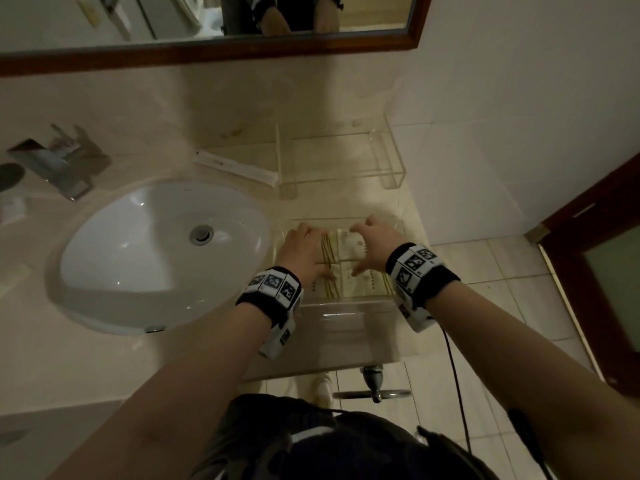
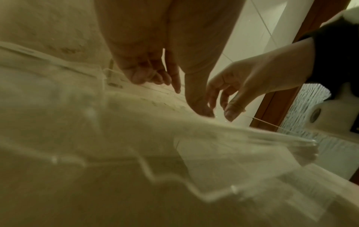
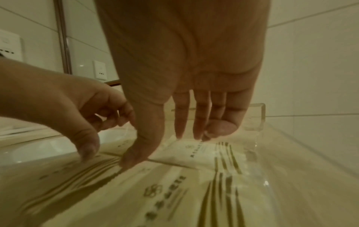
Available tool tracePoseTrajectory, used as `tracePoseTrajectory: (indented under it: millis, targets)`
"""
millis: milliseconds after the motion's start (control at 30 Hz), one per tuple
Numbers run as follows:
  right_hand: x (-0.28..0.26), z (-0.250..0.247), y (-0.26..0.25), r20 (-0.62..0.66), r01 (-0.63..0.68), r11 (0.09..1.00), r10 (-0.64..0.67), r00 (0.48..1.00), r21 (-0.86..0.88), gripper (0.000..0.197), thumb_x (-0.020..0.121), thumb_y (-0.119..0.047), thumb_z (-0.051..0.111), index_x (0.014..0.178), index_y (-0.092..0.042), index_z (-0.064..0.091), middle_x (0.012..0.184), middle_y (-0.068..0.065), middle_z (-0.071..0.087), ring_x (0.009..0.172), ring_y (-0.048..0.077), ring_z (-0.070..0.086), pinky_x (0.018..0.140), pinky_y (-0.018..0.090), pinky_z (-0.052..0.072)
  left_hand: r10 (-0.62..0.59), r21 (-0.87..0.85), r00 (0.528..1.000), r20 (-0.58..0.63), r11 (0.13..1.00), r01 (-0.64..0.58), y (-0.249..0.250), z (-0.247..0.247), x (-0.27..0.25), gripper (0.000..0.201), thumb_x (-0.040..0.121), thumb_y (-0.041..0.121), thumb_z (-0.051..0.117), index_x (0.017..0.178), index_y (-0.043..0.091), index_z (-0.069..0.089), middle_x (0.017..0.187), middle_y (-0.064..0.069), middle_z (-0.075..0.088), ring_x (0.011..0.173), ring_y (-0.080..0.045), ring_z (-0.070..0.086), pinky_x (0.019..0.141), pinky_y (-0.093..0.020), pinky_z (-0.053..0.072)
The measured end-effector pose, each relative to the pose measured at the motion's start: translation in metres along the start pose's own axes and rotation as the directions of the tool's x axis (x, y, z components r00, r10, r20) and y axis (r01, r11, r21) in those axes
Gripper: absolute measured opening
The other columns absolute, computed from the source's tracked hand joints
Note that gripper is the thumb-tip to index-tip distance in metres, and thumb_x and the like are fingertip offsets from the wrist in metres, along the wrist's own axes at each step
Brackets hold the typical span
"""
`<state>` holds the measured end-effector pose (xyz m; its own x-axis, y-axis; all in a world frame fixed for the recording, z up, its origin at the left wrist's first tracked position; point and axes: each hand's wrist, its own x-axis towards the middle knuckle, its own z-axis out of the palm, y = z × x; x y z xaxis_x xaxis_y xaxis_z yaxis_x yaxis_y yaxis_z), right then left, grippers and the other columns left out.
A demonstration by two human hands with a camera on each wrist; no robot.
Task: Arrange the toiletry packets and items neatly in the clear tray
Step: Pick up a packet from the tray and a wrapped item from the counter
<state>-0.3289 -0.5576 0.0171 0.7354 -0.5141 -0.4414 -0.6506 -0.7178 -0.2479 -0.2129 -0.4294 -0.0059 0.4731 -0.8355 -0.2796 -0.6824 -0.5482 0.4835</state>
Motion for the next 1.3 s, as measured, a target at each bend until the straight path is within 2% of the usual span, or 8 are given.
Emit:
tracePoseTrajectory:
  millis: [233,600,667,733,867,1033,1133,1300]
  targets:
    - [0.007,0.012,0.009,0.110,0.017,0.989,0.000,0.994,-0.149,0.100,0.066,-0.045,0.082,0.148,-0.032,0.026,0.146,0.009,0.031,0.131,0.033,0.038,0.109,0.044,0.038,-0.078,0.217,0.971,0.225,0.976,0.028,-0.012,0.007,0.009,0.091,0.077,0.046,0.071,0.150,0.033,0.019,0.158,0.001,0.014,0.141,-0.035,0.018,0.117,-0.044,0.022]
    - [0.008,0.014,0.011,0.117,0.028,0.985,-0.007,0.993,-0.172,0.100,0.066,-0.046,0.082,0.148,-0.036,0.026,0.146,0.007,0.032,0.130,0.033,0.039,0.107,0.046,0.040,-0.090,0.197,0.970,0.225,0.979,0.045,-0.018,0.010,0.012,0.091,0.076,0.050,0.071,0.149,0.035,0.019,0.159,0.000,0.011,0.142,-0.037,0.016,0.117,-0.045,0.020]
    - [0.006,0.012,0.011,0.087,0.002,0.995,0.007,0.996,-0.103,0.095,0.068,-0.042,0.081,0.147,-0.032,0.030,0.150,0.008,0.028,0.133,0.032,0.039,0.109,0.044,0.038,-0.067,0.113,0.984,0.167,0.992,0.049,-0.016,0.007,0.008,0.089,0.076,0.049,0.071,0.149,0.032,0.022,0.157,-0.001,0.015,0.140,-0.034,0.022,0.116,-0.043,0.023]
    - [0.004,0.002,0.008,-0.083,-0.028,0.996,0.035,0.996,0.079,0.073,0.074,-0.038,0.078,0.139,-0.026,0.046,0.147,0.006,0.035,0.130,0.029,0.044,0.107,0.037,0.039,-0.068,-0.054,0.998,0.002,0.996,0.068,-0.014,-0.006,0.006,0.075,0.080,0.047,0.068,0.145,0.025,0.035,0.150,-0.004,0.028,0.134,-0.029,0.035,0.111,-0.039,0.032]
    - [0.012,-0.028,-0.007,-0.402,-0.004,0.945,0.143,0.904,0.328,0.027,0.090,-0.033,0.059,0.107,-0.013,0.068,0.115,0.006,0.065,0.104,0.023,0.061,0.085,0.028,0.045,-0.193,-0.171,0.934,-0.300,0.974,0.147,-0.027,-0.050,0.007,0.036,0.094,0.040,0.050,0.113,0.011,0.061,0.116,-0.009,0.063,0.107,-0.027,0.060,0.091,-0.034,0.045]
    - [0.030,-0.034,-0.044,-0.347,0.024,0.907,0.136,0.928,0.420,0.026,0.090,-0.034,0.058,0.096,-0.012,0.070,0.096,0.005,0.070,0.092,0.022,0.064,0.076,0.028,0.048,-0.360,-0.202,0.864,-0.353,0.931,0.305,-0.070,-0.082,-0.003,0.030,0.097,0.026,0.045,0.105,0.000,0.056,0.102,-0.020,0.066,0.097,-0.037,0.060,0.082,-0.039,0.045]
    - [0.039,-0.025,-0.080,-0.282,0.099,0.915,0.017,0.959,0.391,0.023,0.091,-0.029,0.057,0.095,-0.009,0.067,0.092,0.007,0.068,0.090,0.023,0.063,0.079,0.034,0.051,-0.417,-0.237,0.846,-0.332,0.905,0.354,-0.094,-0.086,-0.017,0.027,0.096,0.024,0.046,0.104,0.000,0.057,0.101,-0.021,0.066,0.096,-0.037,0.060,0.085,-0.040,0.046]
    - [0.054,-0.013,-0.153,-0.249,0.259,0.933,-0.197,0.948,0.249,0.020,0.091,-0.026,0.056,0.091,-0.009,0.066,0.083,0.003,0.062,0.076,0.017,0.054,0.068,0.027,0.040,-0.531,-0.338,0.773,-0.346,0.840,0.425,-0.142,-0.098,-0.054,0.018,0.095,0.026,0.049,0.090,0.010,0.050,0.092,-0.014,0.062,0.085,-0.032,0.057,0.077,-0.036,0.045]
